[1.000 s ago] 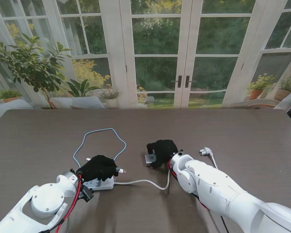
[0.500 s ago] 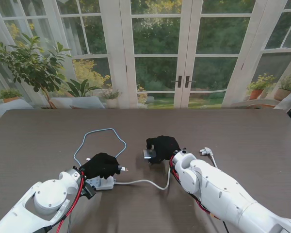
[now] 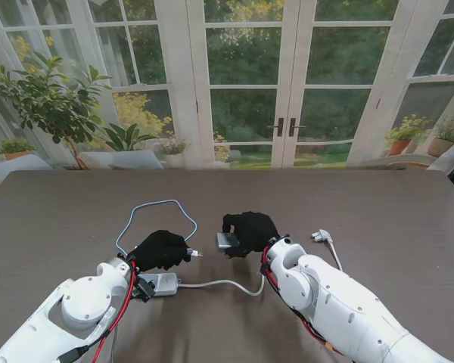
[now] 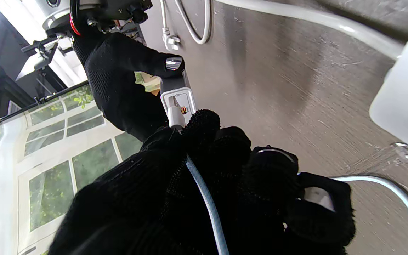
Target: Set up the charging station
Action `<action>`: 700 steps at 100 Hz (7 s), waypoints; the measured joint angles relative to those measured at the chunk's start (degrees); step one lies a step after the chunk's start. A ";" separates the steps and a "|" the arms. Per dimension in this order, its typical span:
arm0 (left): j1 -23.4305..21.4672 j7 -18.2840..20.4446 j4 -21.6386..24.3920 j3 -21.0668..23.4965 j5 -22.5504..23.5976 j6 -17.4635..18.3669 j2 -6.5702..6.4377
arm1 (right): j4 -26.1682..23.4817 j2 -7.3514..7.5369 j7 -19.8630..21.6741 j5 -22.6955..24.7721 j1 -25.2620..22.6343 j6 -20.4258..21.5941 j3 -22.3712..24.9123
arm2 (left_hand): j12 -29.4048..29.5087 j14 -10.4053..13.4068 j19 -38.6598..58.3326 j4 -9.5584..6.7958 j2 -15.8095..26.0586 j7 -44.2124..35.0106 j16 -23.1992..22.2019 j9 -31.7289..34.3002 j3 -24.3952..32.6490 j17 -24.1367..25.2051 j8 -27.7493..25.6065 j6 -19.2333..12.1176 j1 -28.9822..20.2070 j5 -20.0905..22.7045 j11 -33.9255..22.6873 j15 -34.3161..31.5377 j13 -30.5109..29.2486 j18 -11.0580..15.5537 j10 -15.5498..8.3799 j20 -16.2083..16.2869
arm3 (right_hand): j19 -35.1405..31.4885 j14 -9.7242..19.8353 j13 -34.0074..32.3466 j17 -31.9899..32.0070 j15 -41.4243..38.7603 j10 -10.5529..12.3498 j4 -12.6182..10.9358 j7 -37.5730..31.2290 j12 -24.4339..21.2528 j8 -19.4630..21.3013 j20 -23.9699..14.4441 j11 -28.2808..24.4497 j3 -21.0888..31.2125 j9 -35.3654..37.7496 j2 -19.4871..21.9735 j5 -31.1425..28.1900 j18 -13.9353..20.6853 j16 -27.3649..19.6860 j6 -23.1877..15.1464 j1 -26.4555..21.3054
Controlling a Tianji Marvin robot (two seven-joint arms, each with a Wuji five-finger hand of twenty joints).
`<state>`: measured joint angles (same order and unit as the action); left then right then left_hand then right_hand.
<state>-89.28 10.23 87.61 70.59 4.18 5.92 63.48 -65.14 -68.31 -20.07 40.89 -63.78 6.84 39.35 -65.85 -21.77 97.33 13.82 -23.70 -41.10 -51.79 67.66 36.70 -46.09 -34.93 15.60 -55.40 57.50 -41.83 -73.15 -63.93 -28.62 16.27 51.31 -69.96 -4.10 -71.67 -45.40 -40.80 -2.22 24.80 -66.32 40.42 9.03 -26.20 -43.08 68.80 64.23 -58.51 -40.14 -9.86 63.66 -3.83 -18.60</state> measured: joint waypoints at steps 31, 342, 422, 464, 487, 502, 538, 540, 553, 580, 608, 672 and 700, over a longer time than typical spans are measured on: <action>-0.23 -3.21 0.16 -0.22 -0.72 -0.92 0.84 | -2.29 0.09 -0.08 0.05 -1.47 -0.79 0.60 | -0.11 0.16 0.71 0.01 -0.03 -0.32 0.00 0.04 0.82 -1.46 -0.11 0.03 0.54 0.00 -0.11 -0.68 -1.37 0.00 0.00 -0.67 | 0.00 -0.27 0.00 0.07 0.00 -0.54 0.00 0.00 0.00 0.00 -0.15 -0.04 0.00 0.00 0.04 0.00 0.00 0.00 0.57 -0.46; 2.45 -6.89 -2.56 -3.12 0.95 -1.59 2.17 | -3.23 -1.02 -0.66 -1.86 -1.68 -3.37 -1.55 | 0.59 0.17 1.41 0.01 -0.07 -0.35 0.10 1.82 0.86 -2.78 0.54 0.35 0.53 0.06 1.01 -0.70 -2.87 -0.60 0.03 -2.68 | 0.01 -1.09 0.00 0.19 0.00 -1.85 0.00 0.00 0.32 0.18 -1.41 -0.08 0.00 0.05 0.89 0.00 -0.01 0.00 2.06 -1.03; 3.19 -7.41 -3.80 -3.84 2.43 -0.71 2.09 | -3.07 -1.18 0.93 -3.87 -1.60 -3.88 -1.99 | 0.59 0.17 1.42 0.01 -0.07 -0.39 0.10 1.83 0.87 -2.78 0.54 0.53 0.48 0.12 1.17 -0.70 -2.87 -0.61 0.23 -2.69 | 0.01 -1.72 -0.87 -0.59 0.00 -2.91 0.00 0.00 0.32 0.74 -1.50 -0.08 0.00 0.50 1.09 0.00 -0.72 0.00 3.31 -1.23; 3.60 -6.95 -4.33 -4.36 2.60 -0.52 1.91 | -3.26 -1.31 1.90 -5.66 -1.81 -4.35 -1.64 | 0.60 0.17 1.42 0.01 -0.07 -0.44 0.10 1.83 0.87 -2.78 0.54 0.69 0.48 0.12 1.29 -0.70 -2.87 -0.61 0.35 -2.69 | 0.01 -2.32 -0.89 -0.94 0.00 -3.80 0.00 0.00 0.32 0.75 -1.59 -0.08 0.00 0.52 1.10 0.00 -1.44 0.00 4.35 -1.86; 3.94 -5.78 -4.43 -4.58 2.61 -0.68 1.61 | -2.74 -1.56 0.85 -5.79 -1.70 -3.80 -1.90 | 0.62 0.17 1.42 0.01 -0.07 -0.53 0.10 1.83 0.87 -2.78 0.57 0.80 0.48 0.12 1.44 -0.70 -2.87 -0.61 0.45 -2.69 | 0.02 -2.43 -0.90 -1.05 0.00 -3.87 0.00 0.01 0.33 0.75 -1.61 -0.08 0.00 0.54 1.11 0.00 -1.51 0.00 4.36 -1.89; 4.26 -5.78 -4.69 -4.79 2.54 -0.67 1.60 | -2.42 -1.73 0.01 -5.49 -1.66 -3.23 -2.09 | 0.64 0.17 1.42 0.01 -0.07 -0.70 0.10 1.84 0.87 -2.78 0.57 0.89 0.48 0.13 1.45 -0.70 -2.87 -0.62 0.48 -2.69 | 0.02 -2.69 -0.90 -1.24 -0.55 -4.42 0.00 0.01 0.34 0.76 -2.03 -0.08 0.00 0.56 1.11 0.00 -1.58 0.00 4.80 -2.36; 4.88 -5.91 -5.22 -5.38 2.00 -0.66 1.59 | -1.39 -2.15 -1.30 -6.29 -1.65 -2.07 -2.41 | 0.64 0.17 1.42 0.01 -0.07 -0.97 0.11 1.85 0.88 -2.78 0.57 1.33 0.48 0.21 1.45 -0.70 -2.87 -0.63 0.91 -2.69 | -0.14 -2.88 -1.52 -4.53 -7.97 -5.26 0.00 0.01 1.34 2.24 -4.16 -0.04 0.00 1.73 1.11 0.00 -1.96 0.00 5.32 -2.40; 4.94 -5.93 -5.28 -5.46 1.95 -0.67 1.58 | -1.36 -2.16 -1.35 -6.34 -1.66 -2.02 -2.43 | 0.64 0.17 1.42 0.01 -0.07 -0.99 0.11 1.85 0.89 -2.78 0.57 1.37 0.48 0.22 1.45 -0.70 -2.87 -0.63 0.96 -2.69 | -0.46 -2.89 -1.53 -4.74 -8.57 -5.31 0.00 0.01 1.43 2.28 -4.23 -0.04 0.00 1.76 1.11 0.00 -2.07 0.00 5.41 -2.40; 5.42 -6.14 -5.58 -6.01 1.73 -0.69 1.57 | -1.15 -2.32 -1.54 -7.06 -1.69 -1.92 -2.64 | 0.67 0.16 1.42 -0.01 -0.01 -1.03 0.11 1.85 1.35 -2.78 0.57 1.84 0.48 0.23 1.44 -0.70 -2.87 -0.69 1.34 -2.69 | -1.04 -3.08 -1.54 -5.78 -11.44 -5.85 0.00 0.01 1.78 2.92 -4.86 -0.04 0.01 2.07 1.11 -0.06 -2.47 0.00 5.84 -2.40; 5.96 -6.39 -5.92 -6.31 1.58 -0.83 1.56 | -1.11 -2.84 -2.02 -8.58 -1.92 -2.92 -2.82 | 1.29 0.07 1.43 -0.01 0.08 -1.16 0.11 1.86 1.57 -2.78 0.57 2.43 0.48 0.26 1.62 -0.70 -2.90 -0.88 1.88 -2.69 | -1.52 -4.18 -1.77 -6.99 -13.77 -7.14 0.00 0.01 2.17 3.63 -5.62 0.49 0.02 3.23 1.11 -0.65 -3.97 0.00 7.09 -2.43; 3.64 -4.56 -2.71 -3.49 0.88 -4.06 1.60 | -1.73 -3.47 -2.08 -9.22 -2.13 -3.21 -2.61 | 6.93 -2.27 -2.27 -4.45 1.85 5.89 4.26 2.42 -3.25 1.04 5.53 2.52 4.84 1.23 6.83 7.37 -2.49 -4.48 2.49 -2.60 | -1.59 -4.24 -1.80 -7.04 -14.18 -6.95 0.00 0.01 2.85 3.63 -5.83 0.65 0.02 3.34 1.11 -0.67 -4.08 0.00 7.24 -2.43; -0.23 -2.15 1.39 2.05 4.31 -6.87 0.96 | -5.75 -3.90 -1.03 -9.91 -3.27 -5.19 -0.65 | 9.45 -3.30 -3.83 -6.36 4.25 -3.19 8.12 7.35 1.08 -1.15 -6.21 -0.99 22.12 8.01 6.70 10.85 -6.05 -6.31 1.45 -5.39 | -1.59 -3.94 -1.80 -7.04 -14.18 -6.35 0.02 0.02 4.05 3.64 -5.86 0.67 0.02 3.34 1.11 -0.67 -4.08 0.00 7.23 -2.43; -0.56 -0.91 1.82 2.91 6.15 -5.03 0.20 | -8.73 -3.37 -0.30 -9.84 -4.61 -7.09 0.03 | 7.85 -0.04 5.65 -6.69 8.50 -37.54 7.50 8.93 -2.21 -11.47 -17.87 -6.29 27.03 12.88 -26.78 -16.08 -7.48 -6.71 -2.80 -8.65 | -1.58 -3.87 -1.80 -7.04 -14.18 -6.23 0.02 0.02 4.06 3.64 -6.23 0.67 0.02 3.34 1.11 -0.67 -4.08 0.00 7.23 -2.43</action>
<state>-89.83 9.32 89.43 73.50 10.33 0.89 63.68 -73.87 -71.68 -20.37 31.05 -68.39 -0.24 39.39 -58.00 -21.81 102.98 7.14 -15.20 -78.63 -44.29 76.60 34.49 -57.55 -52.79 9.30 -28.38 70.38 -68.61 -89.23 -71.40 -35.34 13.46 42.65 -71.54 -7.97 -73.46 -52.44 -54.98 -8.45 24.82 -66.30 44.48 12.67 -32.43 -42.41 68.82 67.57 -57.39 -40.81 -13.94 63.66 3.39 -21.03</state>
